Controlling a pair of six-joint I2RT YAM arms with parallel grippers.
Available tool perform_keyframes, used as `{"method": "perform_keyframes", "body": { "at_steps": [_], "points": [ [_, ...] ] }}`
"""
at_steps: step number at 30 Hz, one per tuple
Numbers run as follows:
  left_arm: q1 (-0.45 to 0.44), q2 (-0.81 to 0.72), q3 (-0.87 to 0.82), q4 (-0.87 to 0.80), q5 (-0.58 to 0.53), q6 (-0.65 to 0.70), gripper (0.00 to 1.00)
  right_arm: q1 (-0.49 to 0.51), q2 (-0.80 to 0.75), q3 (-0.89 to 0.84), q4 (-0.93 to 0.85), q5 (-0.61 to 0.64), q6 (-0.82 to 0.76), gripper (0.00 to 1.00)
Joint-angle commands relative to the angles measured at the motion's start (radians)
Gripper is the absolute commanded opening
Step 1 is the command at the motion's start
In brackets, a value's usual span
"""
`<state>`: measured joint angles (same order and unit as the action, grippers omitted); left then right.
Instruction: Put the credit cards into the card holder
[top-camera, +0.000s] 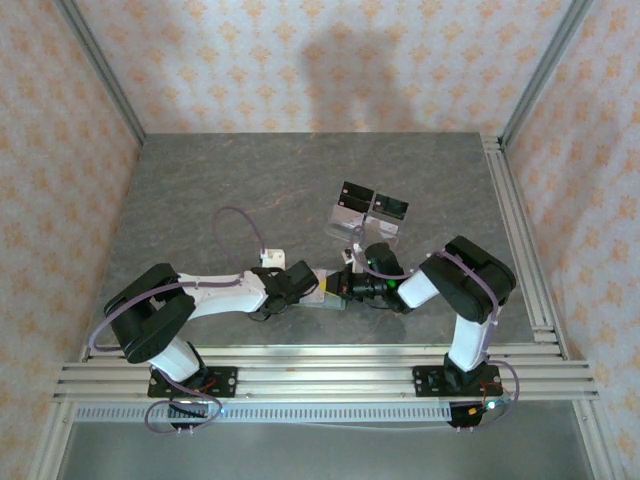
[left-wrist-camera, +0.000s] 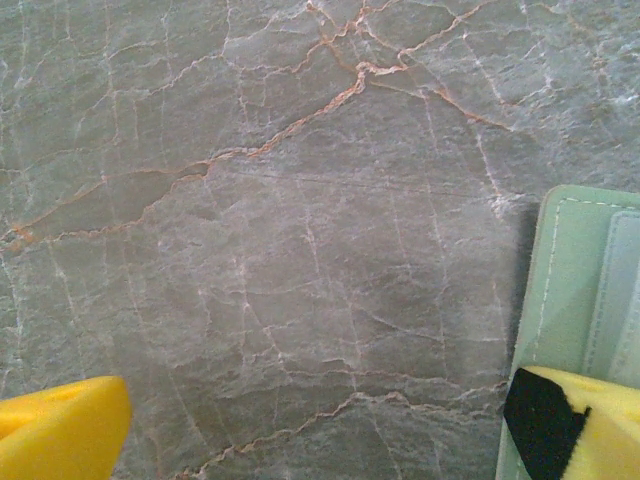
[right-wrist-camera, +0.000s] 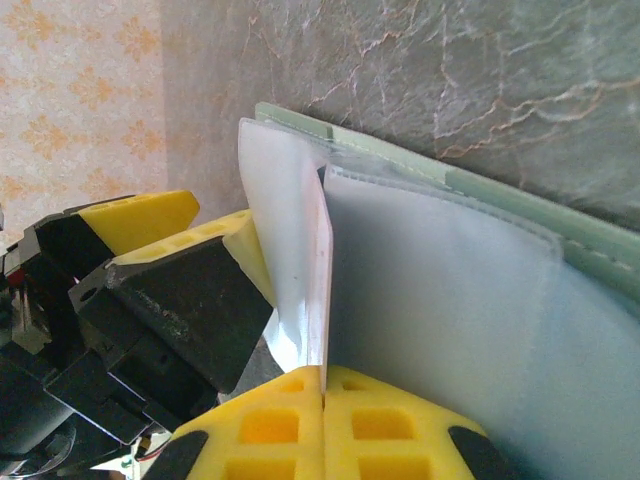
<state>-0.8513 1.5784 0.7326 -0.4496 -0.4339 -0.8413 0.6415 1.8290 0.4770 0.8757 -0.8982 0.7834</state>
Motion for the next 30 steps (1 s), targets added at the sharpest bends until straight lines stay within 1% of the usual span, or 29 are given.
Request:
{"method": "perform_keyframes", "body": {
  "at_steps": [1,6,11,12,13,14,16,17,20,23,26,30],
  "points": [
    [0.008,0.061,-0.03,-0.093,-0.024,-0.003,1.0,0.012,0.007,-0.019,0.025,0.031,-0.004,0.0],
    [0.007,0.063,-0.031,-0.092,-0.023,-0.004,1.0,0.012,0.0,-0.037,0.028,0.056,-0.003,0.0],
    [0.006,0.065,-0.029,-0.092,-0.024,-0.005,1.0,0.012,0.016,-0.026,0.013,0.054,0.001,0.0],
    [0.006,0.066,-0.029,-0.093,-0.024,-0.005,1.0,0.012,0.016,-0.023,0.007,0.053,-0.001,0.02],
    [0.006,0.066,-0.027,-0.093,-0.025,-0.005,1.0,0.012,0.013,-0.023,-0.006,0.057,-0.002,0.09],
    [0.006,0.068,-0.027,-0.095,-0.025,-0.007,1.0,0.013,0.005,-0.023,-0.02,0.062,-0.006,0.19],
    [0.006,0.069,-0.026,-0.098,-0.025,-0.011,1.0,0.012,-0.027,-0.021,-0.057,0.071,-0.01,0.32],
    [0.006,0.068,-0.027,-0.101,-0.025,-0.013,1.0,0.011,-0.049,-0.021,-0.085,0.076,-0.016,0.37],
    [0.006,0.068,-0.025,-0.102,-0.025,-0.016,1.0,0.01,-0.128,0.0,-0.228,0.106,-0.059,0.44],
    [0.006,0.062,-0.026,-0.101,-0.023,-0.017,1.0,0.011,-0.218,0.043,-0.443,0.146,-0.136,0.52],
    [0.006,0.053,-0.024,-0.103,-0.022,-0.018,1.0,0.009,-0.276,0.083,-0.597,0.182,-0.197,0.55],
    [0.007,0.03,-0.016,-0.117,-0.025,-0.023,1.0,0.009,-0.33,0.127,-0.715,0.209,-0.226,0.55]
  ]
}}
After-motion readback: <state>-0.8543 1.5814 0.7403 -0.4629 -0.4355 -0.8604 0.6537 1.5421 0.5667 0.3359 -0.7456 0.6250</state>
